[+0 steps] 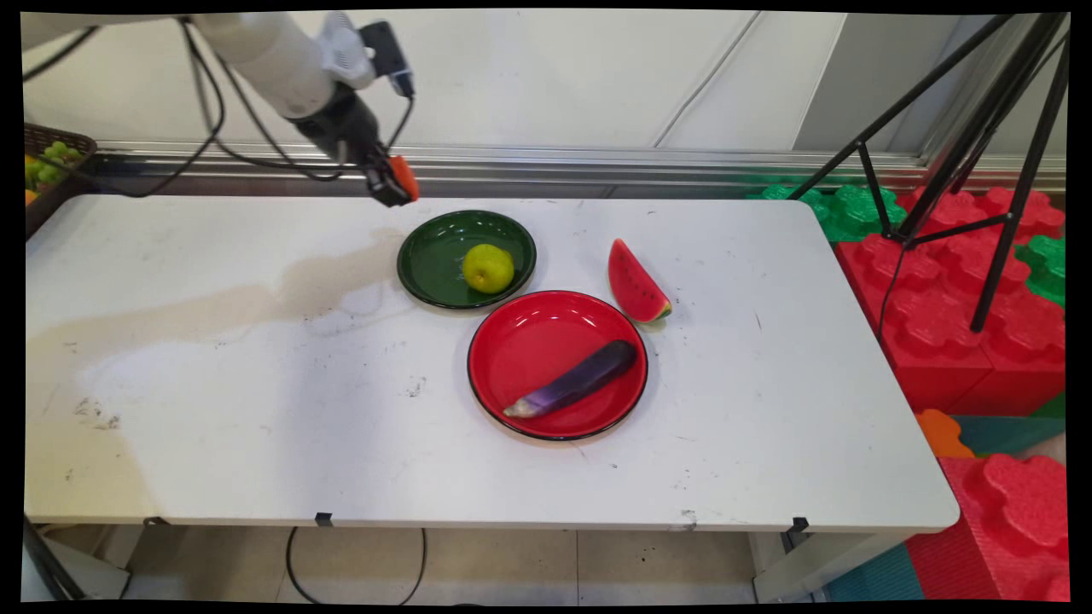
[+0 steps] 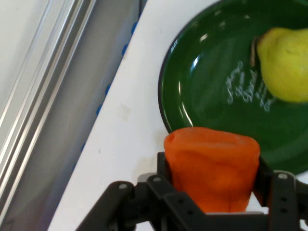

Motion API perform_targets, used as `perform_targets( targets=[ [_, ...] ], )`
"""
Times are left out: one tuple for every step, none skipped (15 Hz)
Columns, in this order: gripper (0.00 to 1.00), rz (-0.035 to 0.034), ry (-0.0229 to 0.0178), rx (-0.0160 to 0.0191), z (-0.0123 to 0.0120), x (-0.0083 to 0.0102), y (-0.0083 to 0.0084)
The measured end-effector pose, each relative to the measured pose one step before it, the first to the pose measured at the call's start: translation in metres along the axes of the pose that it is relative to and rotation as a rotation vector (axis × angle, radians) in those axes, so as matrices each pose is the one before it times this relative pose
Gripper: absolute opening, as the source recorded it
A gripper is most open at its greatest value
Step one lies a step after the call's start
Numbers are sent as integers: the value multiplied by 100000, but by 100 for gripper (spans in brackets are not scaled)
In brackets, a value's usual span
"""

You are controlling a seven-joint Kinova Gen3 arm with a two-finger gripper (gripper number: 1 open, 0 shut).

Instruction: Place the picked object on the table

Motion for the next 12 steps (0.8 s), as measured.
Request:
perform_targets(
  targets=[
    [0,-66,-59,-85,-668,-511,127],
    [0,105,-169,-155,-944,-773,237],
    [0,98,-451,-222,-1017,-961,303],
    [0,426,-716,-389,-883,-1008,368],
    [0,962,-822,-420,-658,-854,388],
    [0,533,-576,-356,-370,-538,287],
    [0,653,-932,-607,-482,-773,497],
    [0,308,-723,-541,-259,-482,371],
    [0,416,-1222,-899,-302,-649,594],
    [0,56,-754,-664,-152,-372,414],
    [0,-48,-1198,-1040,-145,-491,623],
    [0,-327,-741,-513,-70,-320,400]
  ],
)
